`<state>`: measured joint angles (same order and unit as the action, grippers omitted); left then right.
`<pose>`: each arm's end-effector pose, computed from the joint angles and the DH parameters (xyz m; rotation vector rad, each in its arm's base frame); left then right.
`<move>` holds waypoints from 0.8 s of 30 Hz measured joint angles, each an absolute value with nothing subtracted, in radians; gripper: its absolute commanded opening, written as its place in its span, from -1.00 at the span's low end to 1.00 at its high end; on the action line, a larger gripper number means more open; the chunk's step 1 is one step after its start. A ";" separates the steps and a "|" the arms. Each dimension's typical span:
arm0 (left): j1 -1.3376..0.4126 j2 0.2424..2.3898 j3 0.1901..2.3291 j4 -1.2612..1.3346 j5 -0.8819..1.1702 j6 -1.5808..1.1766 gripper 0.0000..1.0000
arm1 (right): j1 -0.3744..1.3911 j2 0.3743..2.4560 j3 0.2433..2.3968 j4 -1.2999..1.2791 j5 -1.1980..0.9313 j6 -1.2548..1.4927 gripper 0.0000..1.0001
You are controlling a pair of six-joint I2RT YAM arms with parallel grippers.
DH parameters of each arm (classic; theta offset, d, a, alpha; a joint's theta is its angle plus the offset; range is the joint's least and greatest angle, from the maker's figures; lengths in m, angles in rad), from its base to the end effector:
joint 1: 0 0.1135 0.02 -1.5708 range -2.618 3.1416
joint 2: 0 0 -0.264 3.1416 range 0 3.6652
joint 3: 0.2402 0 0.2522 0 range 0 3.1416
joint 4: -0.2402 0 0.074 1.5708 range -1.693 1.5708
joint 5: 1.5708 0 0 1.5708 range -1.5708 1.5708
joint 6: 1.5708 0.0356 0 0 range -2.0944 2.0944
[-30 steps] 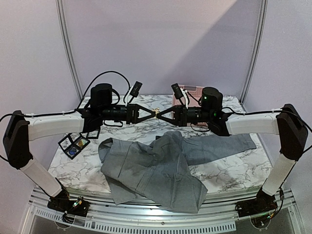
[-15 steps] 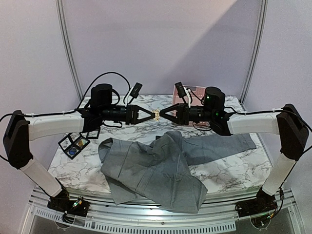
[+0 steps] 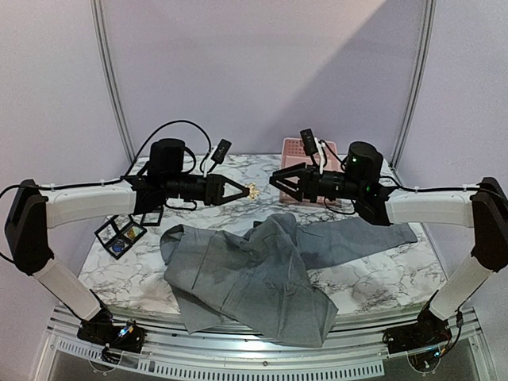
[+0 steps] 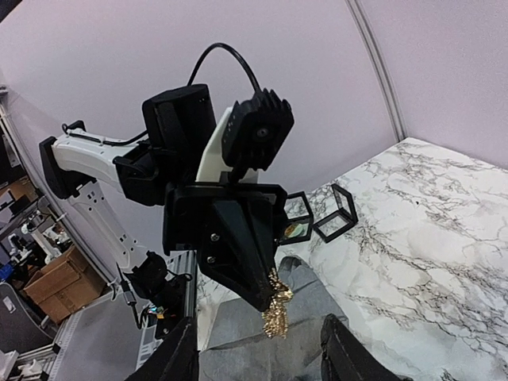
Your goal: Remove the brooch from the garment
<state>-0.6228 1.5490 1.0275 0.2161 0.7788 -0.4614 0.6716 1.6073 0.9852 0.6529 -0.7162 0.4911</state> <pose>0.2707 -0.2252 0.2776 0.7496 1.9157 -1.4377 0.2708 0.2451 0.2864 -0.7726 1.5650 1.4314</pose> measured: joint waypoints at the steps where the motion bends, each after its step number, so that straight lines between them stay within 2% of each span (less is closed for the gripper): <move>1: -0.619 1.549 1.031 0.192 0.762 -0.446 -1.00 | 0.671 1.593 0.978 0.646 -0.701 0.485 0.04; 6: -0.581 1.533 1.064 0.039 0.628 -0.352 -1.00 | 0.645 1.524 0.959 0.561 -0.587 0.445 0.14; 12: -0.468 1.414 1.054 -0.121 0.368 -0.287 -1.00 | 0.577 1.382 0.914 0.423 -0.369 0.361 0.24; 14: -0.426 1.355 1.037 -0.175 0.257 -0.272 -1.00 | 0.529 1.329 0.891 0.396 -0.318 0.342 0.36; 18: -0.389 1.301 1.032 -0.286 0.039 -0.232 -1.00 | 0.409 1.262 0.853 0.358 -0.269 0.325 0.53; 24: -0.382 1.309 1.031 -0.449 -0.229 -0.146 -1.00 | 0.300 1.192 0.798 0.308 -0.224 0.292 0.57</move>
<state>-0.3817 1.3094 1.0313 -0.4492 -0.2291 -0.1463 0.2996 1.1919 0.7979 0.3077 -0.2245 0.2920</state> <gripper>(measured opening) 0.026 0.777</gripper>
